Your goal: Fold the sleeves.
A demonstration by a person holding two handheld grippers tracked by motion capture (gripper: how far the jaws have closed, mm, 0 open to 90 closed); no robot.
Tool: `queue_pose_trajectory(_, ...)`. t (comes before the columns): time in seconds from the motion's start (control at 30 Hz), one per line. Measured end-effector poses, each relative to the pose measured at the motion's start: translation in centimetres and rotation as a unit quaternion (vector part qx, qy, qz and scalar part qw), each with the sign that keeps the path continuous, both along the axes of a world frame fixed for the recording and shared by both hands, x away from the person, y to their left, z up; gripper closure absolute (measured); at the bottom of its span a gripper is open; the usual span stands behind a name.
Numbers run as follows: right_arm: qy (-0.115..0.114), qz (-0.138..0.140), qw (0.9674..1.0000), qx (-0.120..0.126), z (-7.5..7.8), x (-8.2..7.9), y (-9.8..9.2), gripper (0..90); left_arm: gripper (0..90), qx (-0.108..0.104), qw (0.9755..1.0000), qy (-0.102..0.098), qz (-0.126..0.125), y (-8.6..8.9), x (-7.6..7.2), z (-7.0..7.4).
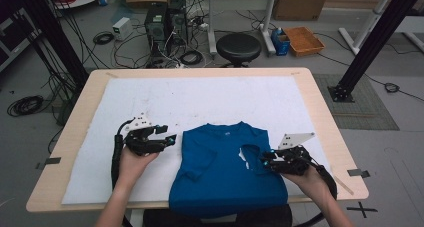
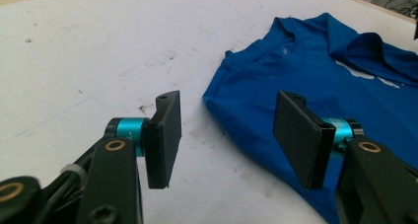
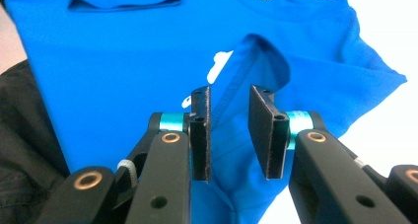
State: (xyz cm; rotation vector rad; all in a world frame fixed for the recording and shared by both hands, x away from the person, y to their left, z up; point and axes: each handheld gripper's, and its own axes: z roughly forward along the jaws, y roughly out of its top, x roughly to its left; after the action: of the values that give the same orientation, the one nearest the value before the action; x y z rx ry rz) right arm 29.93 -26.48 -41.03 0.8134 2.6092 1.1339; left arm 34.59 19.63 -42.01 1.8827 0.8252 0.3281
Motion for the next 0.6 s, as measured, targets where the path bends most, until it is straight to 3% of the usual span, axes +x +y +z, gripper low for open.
queue_pose_trajectory(0.23,0.004,-0.002,0.9982,-0.060,-1.7,-0.1,2.0,70.6,44.3,0.002,1.0000,0.003,0.000,-0.1,0.0,-0.1)
queue_pose_trajectory(0.3,0.008,-0.003,0.9971,-0.075,-2.2,0.1,2.2,76.4,44.3,0.001,1.0000,0.002,-0.001,-0.1,0.0,-0.1)
queue_pose_trajectory(0.4,0.011,0.008,0.9972,-0.073,-2.1,0.0,2.2,88.9,44.3,0.002,1.0000,0.004,0.000,-0.2,0.0,-0.2)
queue_pose_trajectory(0.6,0.011,0.034,0.9981,-0.050,-1.1,-0.8,1.7,90.0,44.3,-0.001,1.0000,0.003,0.002,-0.1,0.0,-0.2)
